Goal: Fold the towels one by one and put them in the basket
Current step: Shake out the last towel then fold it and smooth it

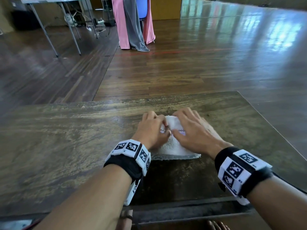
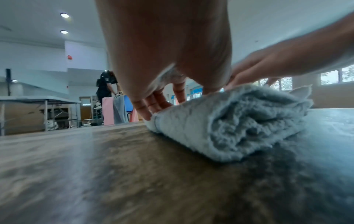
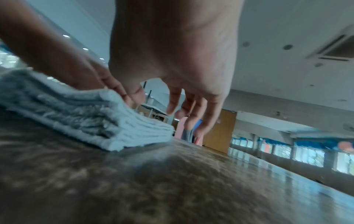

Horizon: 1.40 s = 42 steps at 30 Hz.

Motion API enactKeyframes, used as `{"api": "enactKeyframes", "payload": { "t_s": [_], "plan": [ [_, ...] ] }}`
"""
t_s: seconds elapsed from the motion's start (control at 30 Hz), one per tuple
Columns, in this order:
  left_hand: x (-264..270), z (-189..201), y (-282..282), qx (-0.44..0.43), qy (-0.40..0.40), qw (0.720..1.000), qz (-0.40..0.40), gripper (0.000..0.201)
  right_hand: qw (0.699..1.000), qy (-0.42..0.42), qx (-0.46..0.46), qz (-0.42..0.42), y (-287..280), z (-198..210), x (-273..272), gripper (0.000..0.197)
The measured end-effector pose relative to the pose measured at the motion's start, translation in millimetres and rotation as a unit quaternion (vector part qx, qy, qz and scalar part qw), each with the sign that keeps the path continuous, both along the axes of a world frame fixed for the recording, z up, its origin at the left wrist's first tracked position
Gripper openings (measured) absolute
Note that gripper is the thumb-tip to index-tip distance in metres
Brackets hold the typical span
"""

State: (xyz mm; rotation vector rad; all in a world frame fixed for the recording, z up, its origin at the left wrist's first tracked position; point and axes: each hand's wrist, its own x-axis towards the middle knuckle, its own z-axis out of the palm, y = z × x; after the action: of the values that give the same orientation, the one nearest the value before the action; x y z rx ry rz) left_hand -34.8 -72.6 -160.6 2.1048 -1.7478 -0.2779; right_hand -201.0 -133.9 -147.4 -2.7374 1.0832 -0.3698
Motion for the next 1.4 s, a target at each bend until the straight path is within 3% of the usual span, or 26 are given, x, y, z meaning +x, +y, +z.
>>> {"api": "enactKeyframes", "payload": {
  "t_s": [0.1, 0.3, 0.43, 0.6, 0.7, 1.03, 1.23, 1.3, 1.4],
  "plan": [
    [-5.3, -9.9, 0.2, 0.075, 0.013, 0.995, -0.061, 0.048, 0.991, 0.086, 0.068, 0.074, 4.0, -16.2, 1.8, 0.063],
    [-7.1, -24.3, 4.9, 0.165, 0.011, 0.986, -0.033, 0.062, 0.969, 0.198, 0.147, 0.003, 2.5, -22.2, 1.5, 0.071],
    [-1.3, -19.8, 4.8, 0.206, 0.025, 0.978, -0.026, 0.063, 0.96, 0.209, 0.184, -0.036, 1.9, -18.9, 0.3, 0.089],
    [2.7, -16.8, 5.1, 0.22, 0.044, 0.974, -0.015, 0.064, 0.953, 0.204, 0.217, -0.057, -1.8, -11.9, -5.7, 0.142],
    [4.5, -18.8, 5.4, 0.22, 0.045, 0.974, -0.012, 0.063, 0.951, 0.195, 0.236, -0.047, -4.4, -12.9, -8.8, 0.154],
    [9.9, -26.3, 0.1, 0.209, 0.044, 0.977, 0.024, 0.064, 0.948, 0.19, 0.253, -0.04, -3.5, -13.1, -10.3, 0.159],
    [12.9, -17.3, -1.2, 0.178, 0.048, 0.978, 0.096, 0.082, 0.947, 0.197, 0.252, -0.033, -3.7, -12.6, -10.5, 0.158],
    [10.3, -8.0, -3.1, 0.11, 0.051, 0.985, 0.127, 0.064, 0.947, 0.191, 0.255, -0.028, -3.2, -11.9, -11.3, 0.156],
    [5.0, 12.0, -1.9, 0.026, 0.144, 0.978, 0.15, 0.038, 0.953, 0.112, 0.278, -0.043, -2.0, -7.2, -10.9, 0.141]
  ]
}}
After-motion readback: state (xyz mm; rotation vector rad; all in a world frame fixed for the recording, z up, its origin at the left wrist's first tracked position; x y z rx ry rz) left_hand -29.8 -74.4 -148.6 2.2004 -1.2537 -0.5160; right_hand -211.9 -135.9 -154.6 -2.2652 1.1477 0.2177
